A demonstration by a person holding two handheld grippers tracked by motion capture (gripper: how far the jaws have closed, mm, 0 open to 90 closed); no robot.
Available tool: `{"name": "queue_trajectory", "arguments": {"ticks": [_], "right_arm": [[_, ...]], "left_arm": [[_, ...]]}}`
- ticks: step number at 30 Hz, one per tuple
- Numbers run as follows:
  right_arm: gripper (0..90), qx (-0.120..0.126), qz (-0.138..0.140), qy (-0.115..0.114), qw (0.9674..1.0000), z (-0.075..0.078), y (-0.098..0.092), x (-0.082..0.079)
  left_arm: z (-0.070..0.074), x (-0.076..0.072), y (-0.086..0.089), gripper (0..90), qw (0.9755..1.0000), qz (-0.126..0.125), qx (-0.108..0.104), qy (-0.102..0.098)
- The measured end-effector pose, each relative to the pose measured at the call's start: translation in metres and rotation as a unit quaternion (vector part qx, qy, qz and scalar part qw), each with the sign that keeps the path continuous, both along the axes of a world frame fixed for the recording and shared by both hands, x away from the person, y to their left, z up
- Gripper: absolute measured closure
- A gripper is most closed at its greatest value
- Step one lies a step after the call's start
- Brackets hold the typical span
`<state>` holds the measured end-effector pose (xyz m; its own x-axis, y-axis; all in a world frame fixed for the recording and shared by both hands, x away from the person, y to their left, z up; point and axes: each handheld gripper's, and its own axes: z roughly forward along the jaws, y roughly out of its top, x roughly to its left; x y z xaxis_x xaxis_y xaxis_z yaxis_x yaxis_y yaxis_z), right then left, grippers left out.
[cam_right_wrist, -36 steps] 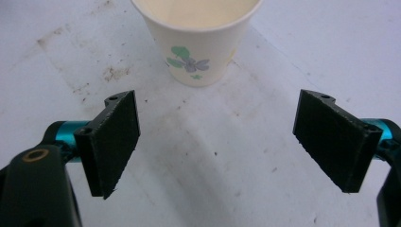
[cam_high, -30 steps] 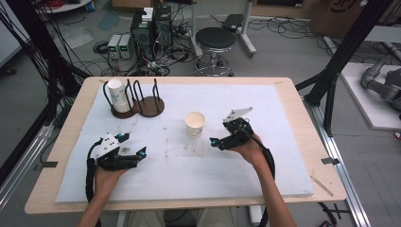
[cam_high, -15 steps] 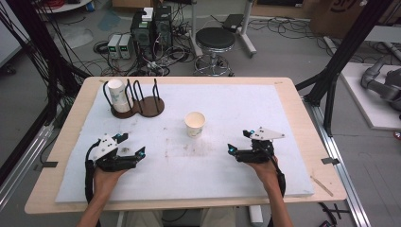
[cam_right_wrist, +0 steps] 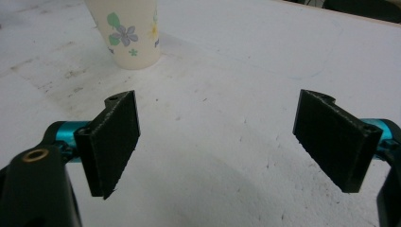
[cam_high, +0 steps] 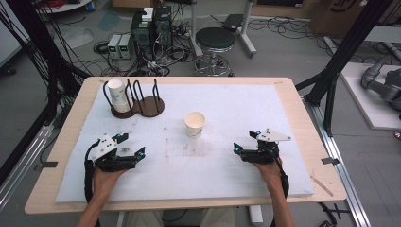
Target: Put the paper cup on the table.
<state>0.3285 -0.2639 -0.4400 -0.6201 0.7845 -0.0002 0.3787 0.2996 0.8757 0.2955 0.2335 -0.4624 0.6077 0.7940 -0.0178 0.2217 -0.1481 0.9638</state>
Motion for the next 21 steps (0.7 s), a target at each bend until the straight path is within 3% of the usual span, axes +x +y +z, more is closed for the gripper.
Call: {"name": "queue_trajectory", "arguments": {"ticks": [7,21], "right_arm": [[15.8,-0.002,0.000,0.002,1.0000,-0.0094,-0.0030,-0.0012],[15.9,-0.008,-0.004,0.001,1.0000,-0.0101,-0.0027,-0.0015]], "left_arm": [[0.0000,0.0007,0.0009,13.3,1.0000,0.002,-0.003,0.003],[-0.0002,0.0011,0.0011,13.3,1.0000,0.001,-0.004,0.004]]}}
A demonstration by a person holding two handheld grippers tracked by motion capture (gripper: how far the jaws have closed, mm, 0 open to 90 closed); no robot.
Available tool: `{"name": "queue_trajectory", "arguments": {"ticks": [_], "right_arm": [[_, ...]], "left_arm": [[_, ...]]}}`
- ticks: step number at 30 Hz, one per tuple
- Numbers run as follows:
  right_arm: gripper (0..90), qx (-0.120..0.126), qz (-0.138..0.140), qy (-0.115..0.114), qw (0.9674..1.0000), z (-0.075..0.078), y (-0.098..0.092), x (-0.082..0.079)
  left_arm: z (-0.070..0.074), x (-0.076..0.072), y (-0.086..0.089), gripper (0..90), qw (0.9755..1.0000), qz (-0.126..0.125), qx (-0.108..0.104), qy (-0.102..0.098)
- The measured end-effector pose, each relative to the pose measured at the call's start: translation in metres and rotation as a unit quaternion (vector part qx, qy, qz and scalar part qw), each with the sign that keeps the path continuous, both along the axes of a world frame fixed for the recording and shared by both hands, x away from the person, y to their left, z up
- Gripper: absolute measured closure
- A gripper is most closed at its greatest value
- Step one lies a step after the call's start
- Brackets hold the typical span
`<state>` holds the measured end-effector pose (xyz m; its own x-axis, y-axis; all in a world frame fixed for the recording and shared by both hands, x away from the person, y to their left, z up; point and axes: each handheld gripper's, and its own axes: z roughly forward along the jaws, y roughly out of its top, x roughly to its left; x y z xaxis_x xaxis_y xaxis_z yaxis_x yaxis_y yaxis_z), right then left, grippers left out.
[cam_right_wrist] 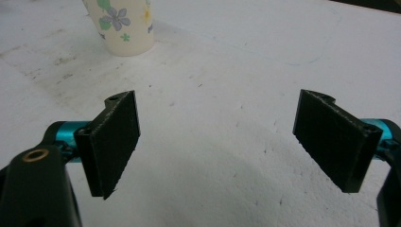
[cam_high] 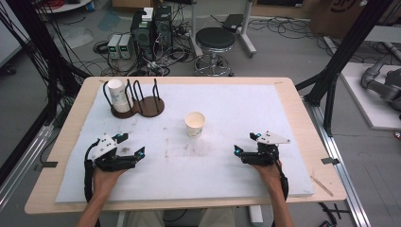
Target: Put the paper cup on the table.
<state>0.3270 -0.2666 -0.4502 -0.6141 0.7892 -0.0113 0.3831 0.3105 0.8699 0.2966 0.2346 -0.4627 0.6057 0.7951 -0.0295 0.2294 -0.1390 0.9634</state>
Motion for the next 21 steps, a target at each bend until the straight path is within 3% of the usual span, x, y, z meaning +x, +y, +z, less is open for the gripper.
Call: {"name": "queue_trajectory", "arguments": {"ticks": [14,21], "right_arm": [[15.9,-0.003,0.002,0.013,0.9999,-0.0004,0.0012,0.0018],[15.9,-0.001,0.002,0.005,1.0000,-0.0005,0.0005,0.0008]], "left_arm": [[-0.0001,0.0003,-0.0001,13.3,1.0000,0.000,0.000,0.001],[-0.0001,-0.0002,-0.0003,13.4,1.0000,-0.001,0.000,0.001]]}}
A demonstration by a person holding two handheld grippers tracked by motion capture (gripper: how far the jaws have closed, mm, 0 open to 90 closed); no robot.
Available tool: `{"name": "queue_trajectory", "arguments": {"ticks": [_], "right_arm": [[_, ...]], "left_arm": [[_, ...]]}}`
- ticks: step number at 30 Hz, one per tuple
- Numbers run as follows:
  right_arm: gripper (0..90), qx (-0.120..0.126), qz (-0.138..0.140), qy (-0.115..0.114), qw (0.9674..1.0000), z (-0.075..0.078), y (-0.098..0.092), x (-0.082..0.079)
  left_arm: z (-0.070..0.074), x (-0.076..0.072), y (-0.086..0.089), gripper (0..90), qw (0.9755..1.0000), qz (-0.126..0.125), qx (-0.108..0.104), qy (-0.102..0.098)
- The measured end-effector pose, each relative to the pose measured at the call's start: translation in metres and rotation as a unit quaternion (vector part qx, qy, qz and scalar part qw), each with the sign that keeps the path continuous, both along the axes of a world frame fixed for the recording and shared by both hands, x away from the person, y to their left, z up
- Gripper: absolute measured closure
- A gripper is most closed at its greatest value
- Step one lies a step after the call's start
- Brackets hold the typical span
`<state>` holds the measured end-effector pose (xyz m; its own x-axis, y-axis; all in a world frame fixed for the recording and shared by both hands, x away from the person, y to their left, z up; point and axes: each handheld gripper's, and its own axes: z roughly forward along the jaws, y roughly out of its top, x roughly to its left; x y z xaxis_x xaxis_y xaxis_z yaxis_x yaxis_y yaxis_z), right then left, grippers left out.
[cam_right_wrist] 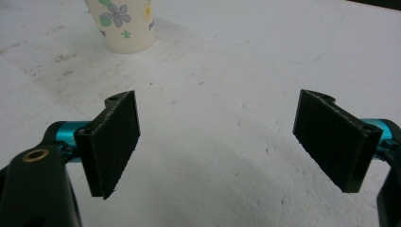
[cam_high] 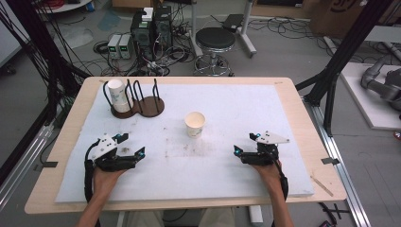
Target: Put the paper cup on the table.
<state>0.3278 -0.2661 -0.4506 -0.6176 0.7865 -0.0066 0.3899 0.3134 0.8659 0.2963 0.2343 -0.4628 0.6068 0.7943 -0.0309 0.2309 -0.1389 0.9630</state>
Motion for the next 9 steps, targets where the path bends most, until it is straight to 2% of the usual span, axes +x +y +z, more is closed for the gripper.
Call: {"name": "queue_trajectory", "arguments": {"ticks": [5,9], "right_arm": [[15.9,0.002,-0.002,0.010,0.9999,0.0000,0.0002,0.0007],[15.9,0.003,0.001,0.007,1.0000,-0.0001,-0.0009,0.0016]], "left_arm": [[-0.0002,0.0000,0.0010,13.3,1.0000,0.000,-0.004,-0.001],[-0.0001,-0.0001,-0.0001,13.3,1.0000,0.001,0.001,-0.001]]}}
